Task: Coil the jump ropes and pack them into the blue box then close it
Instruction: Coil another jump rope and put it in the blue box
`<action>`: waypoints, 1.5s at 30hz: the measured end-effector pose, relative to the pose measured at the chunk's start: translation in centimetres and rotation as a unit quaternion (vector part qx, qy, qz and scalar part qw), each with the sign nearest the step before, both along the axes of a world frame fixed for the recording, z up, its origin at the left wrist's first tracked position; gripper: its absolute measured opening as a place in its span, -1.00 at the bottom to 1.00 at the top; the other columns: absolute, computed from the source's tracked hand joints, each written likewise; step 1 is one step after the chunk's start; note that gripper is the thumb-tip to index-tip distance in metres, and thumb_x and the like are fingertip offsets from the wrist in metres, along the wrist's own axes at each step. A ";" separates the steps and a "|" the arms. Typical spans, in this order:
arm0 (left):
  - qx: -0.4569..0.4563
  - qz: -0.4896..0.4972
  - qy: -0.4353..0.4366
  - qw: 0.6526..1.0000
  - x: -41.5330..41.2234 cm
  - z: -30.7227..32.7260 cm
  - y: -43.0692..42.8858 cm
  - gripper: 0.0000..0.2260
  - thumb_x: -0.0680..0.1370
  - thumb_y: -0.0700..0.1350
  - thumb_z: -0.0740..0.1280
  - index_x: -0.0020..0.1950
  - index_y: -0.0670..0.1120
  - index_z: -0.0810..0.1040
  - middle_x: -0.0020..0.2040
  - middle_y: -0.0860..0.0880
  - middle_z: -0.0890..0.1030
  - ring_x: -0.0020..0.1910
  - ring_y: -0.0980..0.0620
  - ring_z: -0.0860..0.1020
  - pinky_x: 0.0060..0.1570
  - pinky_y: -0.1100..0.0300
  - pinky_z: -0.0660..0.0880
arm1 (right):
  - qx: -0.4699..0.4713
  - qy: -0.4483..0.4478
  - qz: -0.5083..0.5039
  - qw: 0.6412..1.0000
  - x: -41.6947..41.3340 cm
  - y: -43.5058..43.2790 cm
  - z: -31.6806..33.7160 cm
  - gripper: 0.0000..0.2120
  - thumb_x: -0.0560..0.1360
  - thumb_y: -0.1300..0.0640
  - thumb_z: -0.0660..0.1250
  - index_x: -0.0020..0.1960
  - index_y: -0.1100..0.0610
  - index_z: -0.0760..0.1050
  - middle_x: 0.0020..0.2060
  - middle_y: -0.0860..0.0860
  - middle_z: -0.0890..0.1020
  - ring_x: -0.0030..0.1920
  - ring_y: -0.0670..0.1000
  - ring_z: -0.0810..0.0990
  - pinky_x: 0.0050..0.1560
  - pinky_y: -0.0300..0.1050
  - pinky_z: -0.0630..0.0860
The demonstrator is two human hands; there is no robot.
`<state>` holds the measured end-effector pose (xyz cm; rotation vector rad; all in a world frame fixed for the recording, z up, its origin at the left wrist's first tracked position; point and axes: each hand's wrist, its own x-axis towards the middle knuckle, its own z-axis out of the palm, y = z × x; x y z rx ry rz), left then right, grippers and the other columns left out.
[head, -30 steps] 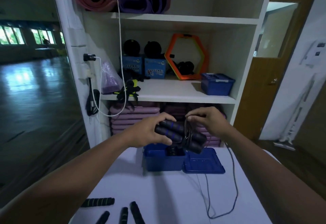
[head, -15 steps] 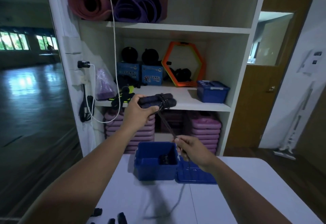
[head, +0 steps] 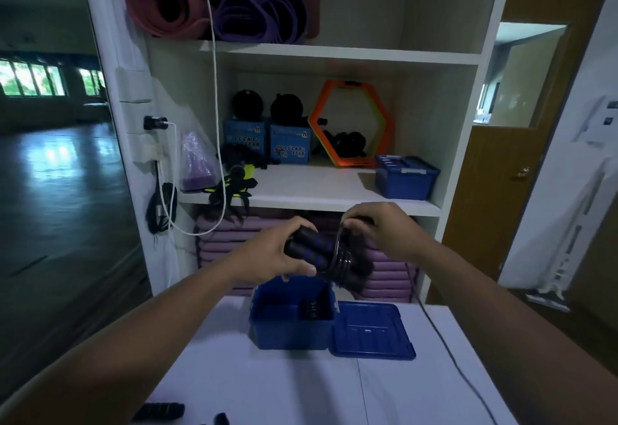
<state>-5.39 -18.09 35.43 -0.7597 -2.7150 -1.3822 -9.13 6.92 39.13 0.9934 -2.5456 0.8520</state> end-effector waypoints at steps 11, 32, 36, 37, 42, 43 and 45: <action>0.256 -0.013 -0.017 0.967 2.1 2.5 1.0 -0.59 0.40 -0.32 0.52 0.19 -0.14 0.50 -0.08 0.04 0.63 -0.10 -0.03 0.62 -0.15 0.02 0.64 | -0.309 -0.286 0.108 0.901 -0.3 -0.5 -5.1 -0.80 0.59 0.26 0.22 -0.16 0.18 0.56 -0.33 0.13 0.57 -0.36 0.05 0.48 -0.36 -0.21 0.45; -0.121 0.220 0.183 0.950 -5.4 -1.8 -0.4 -0.57 0.47 -0.14 0.50 0.27 0.05 0.42 0.03 -0.05 0.63 0.00 -0.06 0.60 -0.02 0.09 0.54 | 0.099 -0.055 -0.013 0.993 0.1 -1.3 -2.8 -0.82 0.63 0.03 0.20 -0.09 -0.01 0.54 -0.18 -0.07 0.63 -0.17 -0.03 0.57 -0.14 -0.04 0.49; -0.105 0.058 0.084 0.989 -3.1 -1.3 0.4 -0.57 0.48 -0.14 0.49 0.22 0.14 0.39 0.06 0.03 0.59 0.02 0.04 0.59 0.03 0.07 0.58 | 0.110 0.033 -0.055 0.992 -1.1 -0.5 -0.1 -0.84 0.61 -0.04 0.22 0.02 -0.06 0.57 -0.10 -0.07 0.66 -0.10 -0.03 0.58 -0.04 0.03 0.55; -0.084 0.027 0.065 0.994 -2.3 -0.9 0.8 -0.57 0.48 -0.13 0.50 0.23 0.14 0.40 0.06 0.03 0.58 0.02 0.06 0.59 0.04 0.09 0.58 | 0.111 0.048 -0.059 0.991 -1.4 -0.3 0.5 -0.83 0.61 -0.05 0.23 0.03 -0.05 0.58 -0.09 -0.07 0.66 -0.10 -0.03 0.58 -0.04 0.02 0.55; 0.062 -0.073 0.014 0.995 1.4 2.0 1.9 -0.54 0.50 -0.23 0.49 0.32 -0.03 0.40 0.10 -0.06 0.57 0.05 -0.03 0.60 0.04 0.05 0.57 | -0.038 -0.054 0.016 0.998 -2.0 0.9 1.5 -0.85 0.56 0.00 0.33 -0.07 0.02 0.64 -0.21 0.07 0.66 -0.21 0.01 0.60 -0.10 -0.02 0.54; 0.084 -0.075 0.015 0.994 1.9 2.7 1.8 -0.54 0.50 -0.24 0.49 0.32 -0.05 0.40 0.11 -0.07 0.56 0.04 -0.04 0.59 0.02 0.01 0.57 | -0.079 -0.088 0.036 0.992 -2.1 1.0 1.2 -0.84 0.55 0.01 0.34 -0.08 0.05 0.64 -0.20 0.13 0.65 -0.21 0.07 0.59 -0.10 -0.01 0.54; 0.117 -0.076 0.025 0.990 2.5 3.8 1.6 -0.55 0.49 -0.24 0.48 0.32 -0.08 0.41 0.09 -0.05 0.56 0.03 0.02 0.58 -0.02 0.05 0.58 | -0.149 -0.138 0.100 0.974 -1.7 1.3 0.4 -0.78 0.51 -0.01 0.37 -0.07 0.15 0.61 -0.17 0.16 0.65 -0.16 0.11 0.61 -0.07 -0.03 0.55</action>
